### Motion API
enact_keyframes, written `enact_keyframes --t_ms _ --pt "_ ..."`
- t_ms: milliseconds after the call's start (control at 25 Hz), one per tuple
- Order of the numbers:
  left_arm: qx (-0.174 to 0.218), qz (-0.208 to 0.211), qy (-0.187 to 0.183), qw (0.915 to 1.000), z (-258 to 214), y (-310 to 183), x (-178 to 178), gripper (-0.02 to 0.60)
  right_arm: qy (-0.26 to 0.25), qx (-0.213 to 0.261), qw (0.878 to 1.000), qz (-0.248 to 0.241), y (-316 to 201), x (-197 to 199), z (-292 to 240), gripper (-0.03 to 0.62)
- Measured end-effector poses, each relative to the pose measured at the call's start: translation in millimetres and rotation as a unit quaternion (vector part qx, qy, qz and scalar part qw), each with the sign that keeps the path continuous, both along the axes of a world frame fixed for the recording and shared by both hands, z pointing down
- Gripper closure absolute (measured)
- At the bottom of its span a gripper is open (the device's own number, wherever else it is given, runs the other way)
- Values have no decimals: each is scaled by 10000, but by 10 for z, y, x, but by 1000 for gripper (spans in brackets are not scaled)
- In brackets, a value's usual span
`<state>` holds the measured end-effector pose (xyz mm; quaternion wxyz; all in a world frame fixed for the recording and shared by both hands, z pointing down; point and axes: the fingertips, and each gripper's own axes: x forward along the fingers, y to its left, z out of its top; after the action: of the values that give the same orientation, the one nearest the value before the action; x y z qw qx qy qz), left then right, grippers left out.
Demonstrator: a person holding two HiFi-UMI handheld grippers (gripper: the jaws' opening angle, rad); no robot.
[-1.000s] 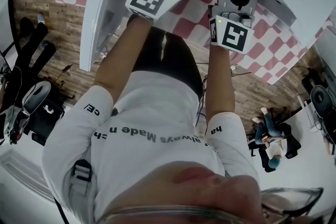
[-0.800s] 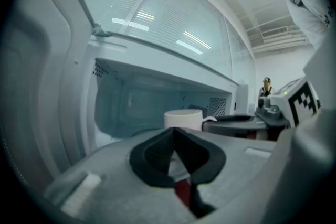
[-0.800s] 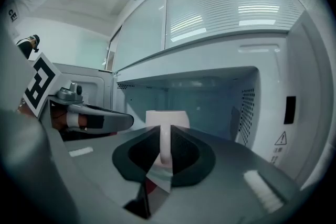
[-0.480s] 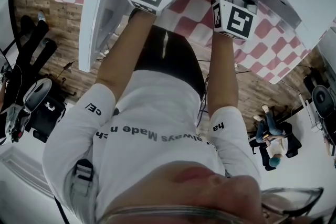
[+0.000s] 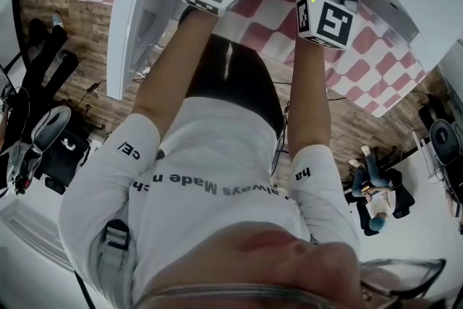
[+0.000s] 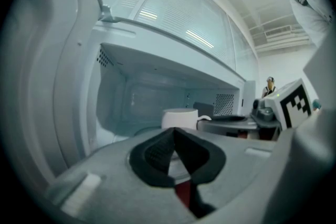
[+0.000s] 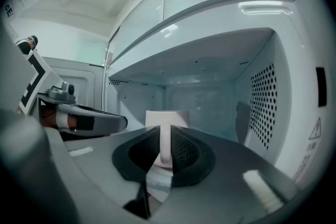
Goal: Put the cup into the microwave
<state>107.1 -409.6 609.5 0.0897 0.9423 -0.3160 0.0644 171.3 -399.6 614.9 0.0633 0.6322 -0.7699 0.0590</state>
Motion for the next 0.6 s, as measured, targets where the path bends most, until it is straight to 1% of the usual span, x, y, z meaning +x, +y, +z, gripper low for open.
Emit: enact_keyframes --t_ms 320,600 --pt "-30 -3 -42 10000 8 41 -12 578 -103 22 9999 -65 -9 20 38 554" --pt "-52 -31 -117 9999 -70 104 -34 578 -73 -98 9999 -102 13 37 53 551"
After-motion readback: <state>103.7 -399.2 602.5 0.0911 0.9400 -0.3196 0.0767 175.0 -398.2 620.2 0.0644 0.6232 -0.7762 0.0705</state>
